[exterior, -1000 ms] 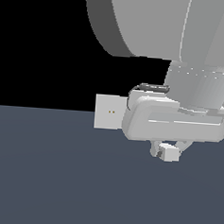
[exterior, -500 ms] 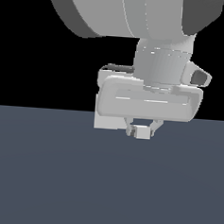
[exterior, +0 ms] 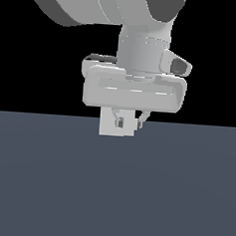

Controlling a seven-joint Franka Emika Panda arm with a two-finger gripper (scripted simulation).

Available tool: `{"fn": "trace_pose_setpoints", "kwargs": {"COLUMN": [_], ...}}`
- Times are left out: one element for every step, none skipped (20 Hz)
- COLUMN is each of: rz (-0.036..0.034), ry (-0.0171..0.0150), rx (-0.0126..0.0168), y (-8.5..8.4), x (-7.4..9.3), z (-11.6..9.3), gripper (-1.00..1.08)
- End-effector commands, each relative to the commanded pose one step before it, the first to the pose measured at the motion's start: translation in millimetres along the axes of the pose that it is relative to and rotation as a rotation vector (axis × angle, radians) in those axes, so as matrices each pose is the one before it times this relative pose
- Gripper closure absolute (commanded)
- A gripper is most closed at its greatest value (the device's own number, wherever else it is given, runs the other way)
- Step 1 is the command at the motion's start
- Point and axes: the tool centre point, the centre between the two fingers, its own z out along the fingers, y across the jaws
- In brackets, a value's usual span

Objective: Plug the charger into the wall socket.

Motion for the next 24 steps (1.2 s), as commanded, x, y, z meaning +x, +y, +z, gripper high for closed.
{"fn": "trace_pose_setpoints", "kwargs": {"rz": [0.00432, 0.00085, 0.00065, 0.00064, 0.00062, 0.00034, 0.00032, 0.00029, 0.00000, 0.00025, 0.00000, -0.00013, 0.00000, 0.00000, 0.00000, 0.00000, 0.00000, -0.00044, 0.00000, -0.00017, 0.00000, 0.00000, -0.00034, 0.00000], "ry": [-0.00097, -0.00031, -0.00026, -0.00028, -0.00030, -0.00020, -0.00023, -0.00027, 0.00000, -0.00053, 0.00000, -0.00046, 0.00000, 0.00000, 0.00000, 0.00000, 0.00000, -0.00013, 0.00000, 0.00000, 0.00000, 0.00000, -0.00005, 0.00000], "rx": [-0.00234, -0.00060, -0.00047, -0.00048, -0.00049, -0.00028, -0.00029, -0.00028, 0.00000, -0.00036, 0.00000, -0.00007, 0.00000, 0.00000, 0.00000, 0.00000, 0.00000, 0.00018, 0.00000, -0.00046, 0.00000, 0.00000, -0.00035, 0.00000], "y": [-5.04, -1.69, -1.57, -1.32, -1.07, -1.00, -0.75, -0.51, -0.46, 0.00, 0.05, 0.08, 0.00, 0.00, 0.00, 0.04, 0.01, -0.26, 0.04, 0.02, 0.06, 0.06, -0.09, 0.05], "x": [5.22, 1.64, 1.48, 1.28, 1.08, 0.93, 0.73, 0.53, 0.40, 0.10, 0.01, -0.14, 0.00, 0.00, 0.00, -0.13, 0.18, 0.56, 0.90, 1.27, 1.61, 1.97, 2.35, 2.67], "z": [-2.29, -0.65, -0.59, -0.50, -0.40, -0.36, -0.26, -0.15, -0.20, 0.16, -0.03, 0.28, 0.00, 0.00, 0.00, -0.03, 0.08, 0.33, 0.39, 0.50, 0.71, 0.87, 1.02, 1.18], "gripper": [1.08, 1.08, 1.08, 1.08, 1.08, 1.08, 1.08, 1.08, 1.08, 1.08, 1.08, 1.08, 1.08, 1.08, 1.08, 1.08, 1.08, 1.08, 1.08, 1.08, 1.08, 1.08, 1.08, 1.08]}}
